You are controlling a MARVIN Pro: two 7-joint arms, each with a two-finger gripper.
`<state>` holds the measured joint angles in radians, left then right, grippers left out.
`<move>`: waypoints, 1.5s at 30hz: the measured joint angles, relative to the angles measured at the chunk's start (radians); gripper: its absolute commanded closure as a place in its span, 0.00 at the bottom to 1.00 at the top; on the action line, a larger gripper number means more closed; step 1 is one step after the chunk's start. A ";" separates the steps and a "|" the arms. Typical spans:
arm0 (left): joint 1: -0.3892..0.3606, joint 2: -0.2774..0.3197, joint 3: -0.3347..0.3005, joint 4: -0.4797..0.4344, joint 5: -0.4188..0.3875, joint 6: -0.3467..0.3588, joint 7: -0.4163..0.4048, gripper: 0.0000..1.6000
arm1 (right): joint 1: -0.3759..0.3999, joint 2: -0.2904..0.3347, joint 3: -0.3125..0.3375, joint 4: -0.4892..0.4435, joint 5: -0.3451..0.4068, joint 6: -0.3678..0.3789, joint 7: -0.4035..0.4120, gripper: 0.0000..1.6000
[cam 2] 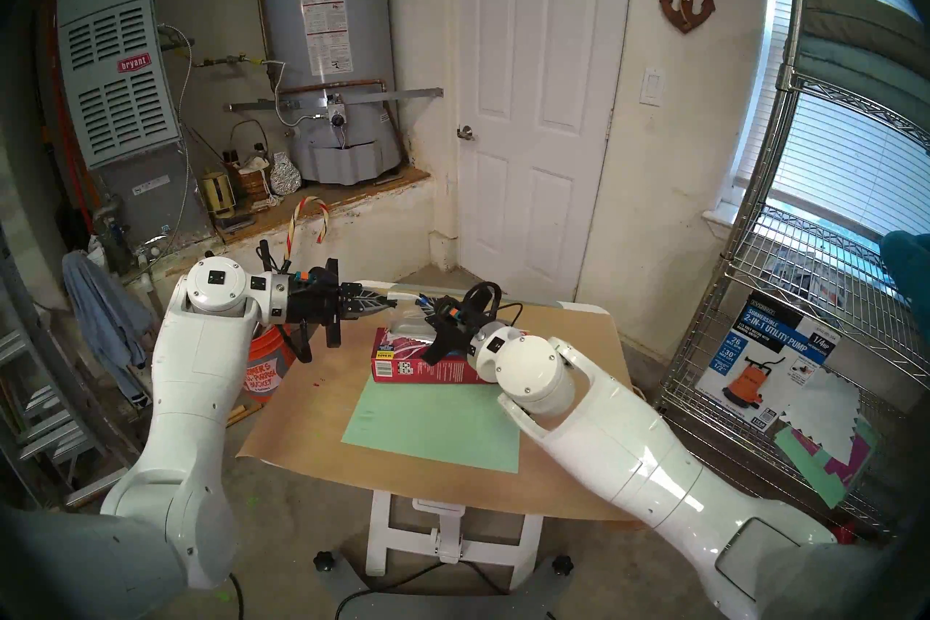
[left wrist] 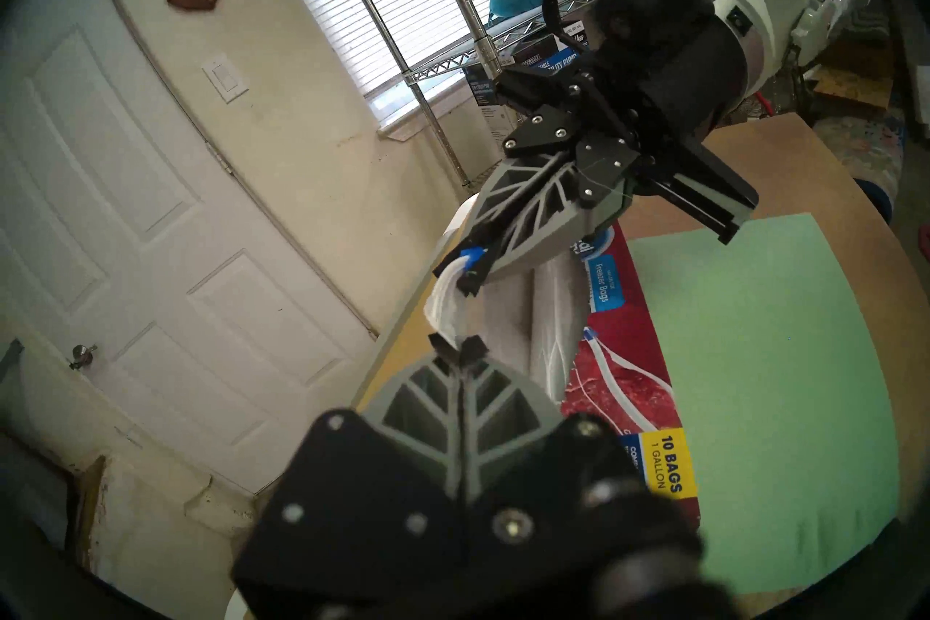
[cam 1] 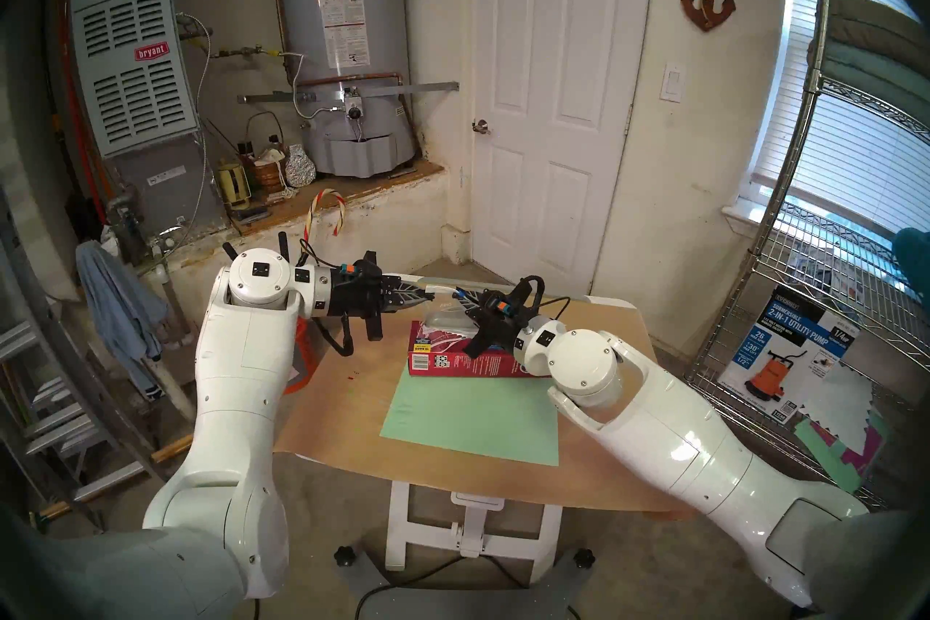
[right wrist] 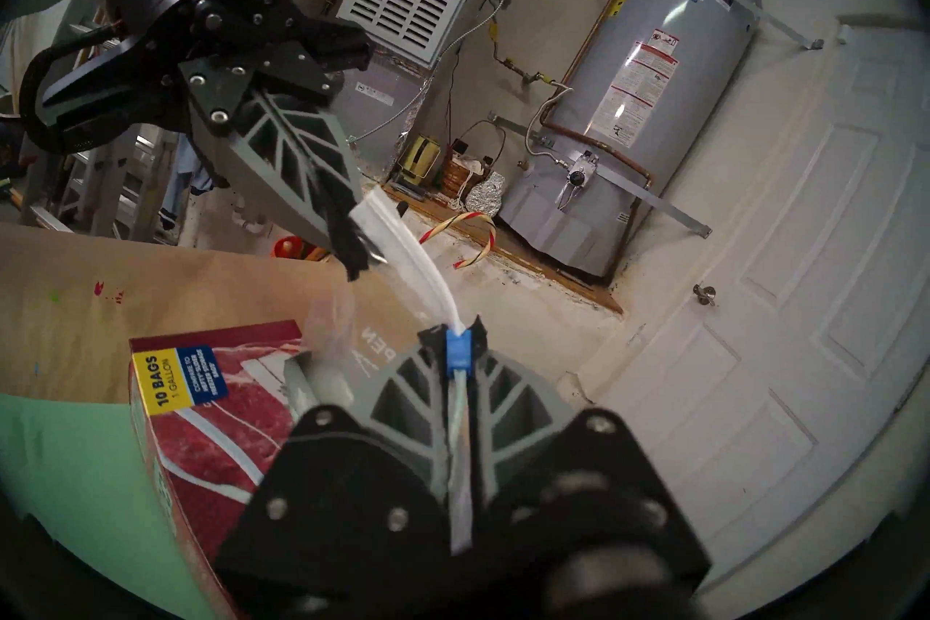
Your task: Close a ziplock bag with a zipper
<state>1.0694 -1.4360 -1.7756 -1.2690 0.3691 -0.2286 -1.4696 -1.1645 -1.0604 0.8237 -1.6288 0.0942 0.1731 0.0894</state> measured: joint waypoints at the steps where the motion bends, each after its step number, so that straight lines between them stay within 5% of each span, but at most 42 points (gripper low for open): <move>1: 0.001 0.000 -0.002 0.000 0.000 0.000 0.001 1.00 | 0.000 0.002 0.001 0.000 0.001 -0.001 0.000 0.88; 9: 0.010 0.001 -0.027 0.003 -0.003 0.000 0.015 1.00 | -0.007 0.039 0.017 0.013 0.007 -0.017 0.003 1.00; 43: -0.087 0.059 -0.093 0.211 0.000 -0.067 0.055 1.00 | -0.059 0.206 0.123 0.032 0.046 -0.050 0.005 1.00; 44: -0.092 0.061 -0.092 0.218 0.000 -0.069 0.055 0.95 | -0.064 0.210 0.125 0.029 0.047 -0.050 0.004 1.00; 45: -0.096 0.062 -0.091 0.222 0.000 -0.071 0.053 0.54 | -0.066 0.212 0.126 0.028 0.048 -0.050 0.003 1.00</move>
<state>0.9733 -1.3743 -1.8663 -1.0466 0.3692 -0.2993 -1.4170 -1.2308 -0.8488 0.9501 -1.6012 0.1425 0.1231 0.0925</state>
